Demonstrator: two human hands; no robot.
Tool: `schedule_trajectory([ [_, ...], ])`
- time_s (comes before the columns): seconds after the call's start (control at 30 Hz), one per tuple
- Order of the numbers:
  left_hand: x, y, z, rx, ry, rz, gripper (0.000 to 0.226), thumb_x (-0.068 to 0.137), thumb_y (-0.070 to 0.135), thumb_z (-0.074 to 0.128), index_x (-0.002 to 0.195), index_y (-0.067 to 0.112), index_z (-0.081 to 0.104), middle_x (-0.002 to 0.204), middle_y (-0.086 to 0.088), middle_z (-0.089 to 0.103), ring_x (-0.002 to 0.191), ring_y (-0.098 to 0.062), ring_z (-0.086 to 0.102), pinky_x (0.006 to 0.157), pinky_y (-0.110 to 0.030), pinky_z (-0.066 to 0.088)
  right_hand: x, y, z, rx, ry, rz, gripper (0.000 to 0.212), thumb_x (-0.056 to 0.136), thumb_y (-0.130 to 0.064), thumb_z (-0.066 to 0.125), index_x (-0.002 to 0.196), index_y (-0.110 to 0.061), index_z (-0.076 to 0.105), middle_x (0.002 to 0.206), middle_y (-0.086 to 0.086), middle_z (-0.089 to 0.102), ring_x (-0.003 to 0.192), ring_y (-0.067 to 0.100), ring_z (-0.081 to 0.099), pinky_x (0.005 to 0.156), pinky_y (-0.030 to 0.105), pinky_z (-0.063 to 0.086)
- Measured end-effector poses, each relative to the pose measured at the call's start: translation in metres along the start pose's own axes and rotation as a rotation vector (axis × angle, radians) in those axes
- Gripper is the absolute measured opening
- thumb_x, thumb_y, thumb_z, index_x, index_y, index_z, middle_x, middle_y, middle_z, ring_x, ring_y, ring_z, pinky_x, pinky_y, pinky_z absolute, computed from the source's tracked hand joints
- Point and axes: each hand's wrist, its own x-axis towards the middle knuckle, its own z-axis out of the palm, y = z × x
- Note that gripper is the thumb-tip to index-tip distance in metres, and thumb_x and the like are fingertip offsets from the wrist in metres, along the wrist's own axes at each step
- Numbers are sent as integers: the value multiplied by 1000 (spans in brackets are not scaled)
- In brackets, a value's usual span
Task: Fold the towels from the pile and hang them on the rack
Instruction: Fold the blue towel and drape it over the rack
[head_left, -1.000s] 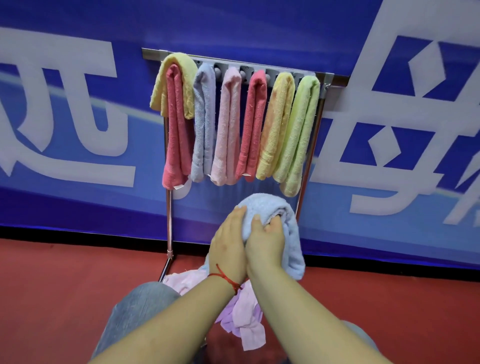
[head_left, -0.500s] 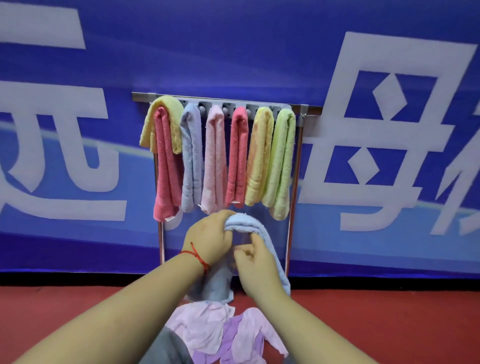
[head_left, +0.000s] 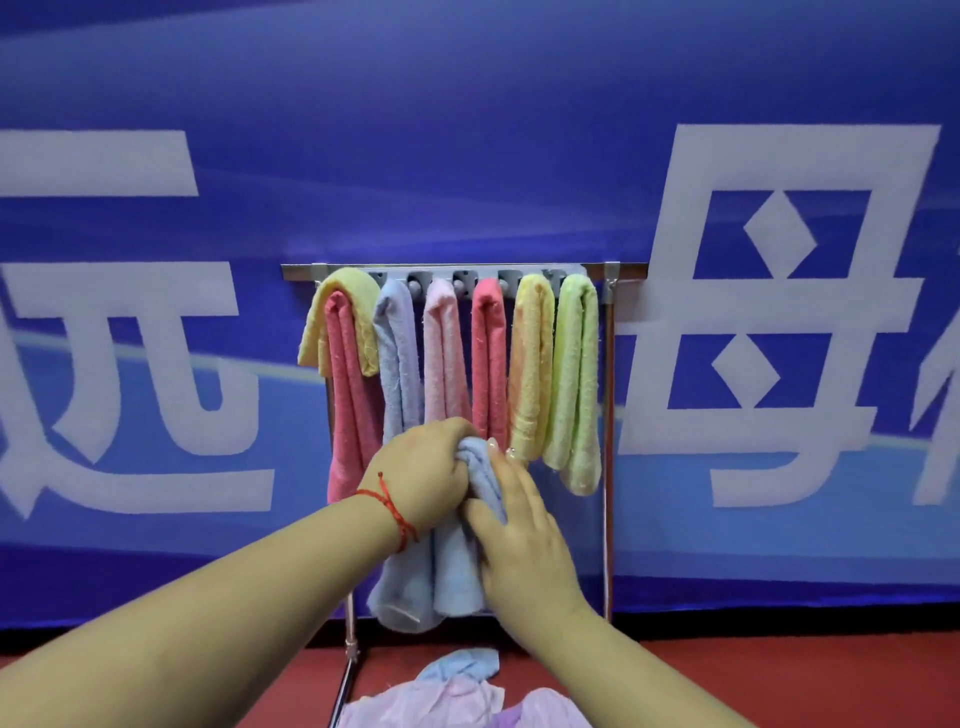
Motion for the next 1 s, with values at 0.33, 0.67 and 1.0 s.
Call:
schedule_trajectory([
  [0.33,23,-55,-46,474,50,445,37,76,24,55,112,25,50,121,0,61,67,-12,65,39,-20,45,88,35,5,-132,-89,-230,27,58,-6,68,82,-17,69,127,9,60,96,24,60,58,26,51],
  [0.67,87,-87,-98,729,-94,581,13,80,19,53,92,17,56,132,-14,56,63,-27,60,40,-30,47,196,49,17,-294,-137,-475,27,67,-16,40,61,-14,67,102,8,70,76,25,66,42,22,43],
  [1.0,180,-136,-106,953,-5,120,17,61,32,67,74,21,70,80,-1,62,58,-17,52,43,-20,27,289,37,41,-332,-316,-164,31,93,-9,44,121,-13,56,143,3,31,122,27,37,72,34,41],
])
